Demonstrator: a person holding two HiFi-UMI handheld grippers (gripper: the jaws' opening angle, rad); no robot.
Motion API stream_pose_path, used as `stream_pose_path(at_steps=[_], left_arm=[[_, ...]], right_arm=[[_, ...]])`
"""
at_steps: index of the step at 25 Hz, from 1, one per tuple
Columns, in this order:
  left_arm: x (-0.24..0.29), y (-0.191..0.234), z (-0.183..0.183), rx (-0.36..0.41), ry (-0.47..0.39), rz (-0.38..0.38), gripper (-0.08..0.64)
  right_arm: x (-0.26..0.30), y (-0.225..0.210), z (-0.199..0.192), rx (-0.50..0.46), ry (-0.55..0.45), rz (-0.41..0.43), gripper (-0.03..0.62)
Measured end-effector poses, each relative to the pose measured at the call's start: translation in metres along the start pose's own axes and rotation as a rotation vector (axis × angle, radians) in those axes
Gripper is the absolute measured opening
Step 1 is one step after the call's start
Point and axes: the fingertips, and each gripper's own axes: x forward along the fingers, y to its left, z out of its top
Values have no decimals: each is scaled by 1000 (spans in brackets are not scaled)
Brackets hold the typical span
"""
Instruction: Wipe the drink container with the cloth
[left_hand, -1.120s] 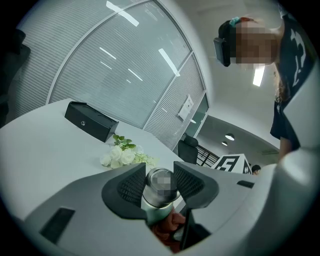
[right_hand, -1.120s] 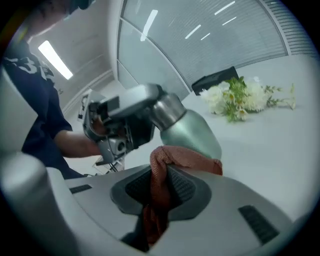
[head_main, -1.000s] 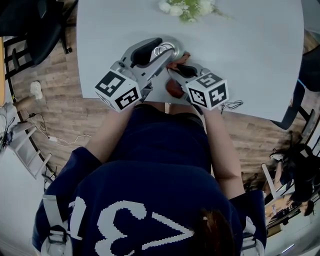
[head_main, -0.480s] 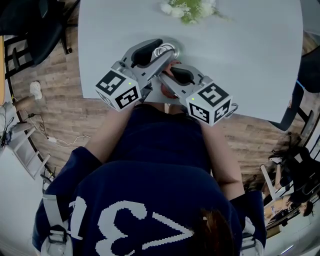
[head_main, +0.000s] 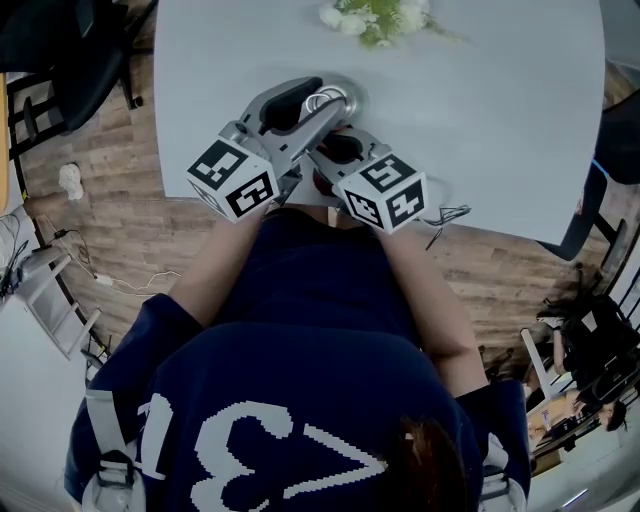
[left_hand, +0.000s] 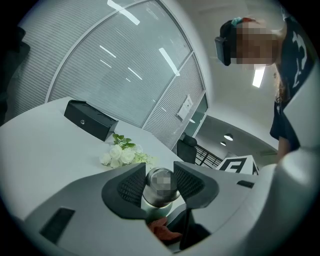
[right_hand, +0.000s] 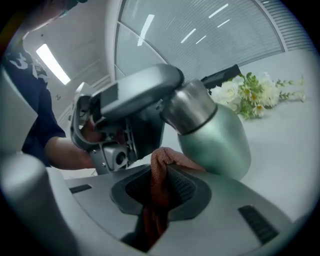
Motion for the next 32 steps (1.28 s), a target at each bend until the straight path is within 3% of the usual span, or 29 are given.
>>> stream_pose_path(at_steps=[5, 14, 20, 32], left_arm=[[1, -2, -1, 15, -1, -1, 183], [4, -4, 0, 31, 5, -10, 183], [3, 1, 3, -6, -8, -6, 183], [-3, 8, 4, -34, -22, -2, 183]], right_arm=[[2, -21, -14, 145, 4, -8, 72], [-71, 7, 45, -81, -150, 65, 74], [-95, -2, 67, -95, -207, 31, 74], [-92, -55, 87, -60, -262, -140, 77]])
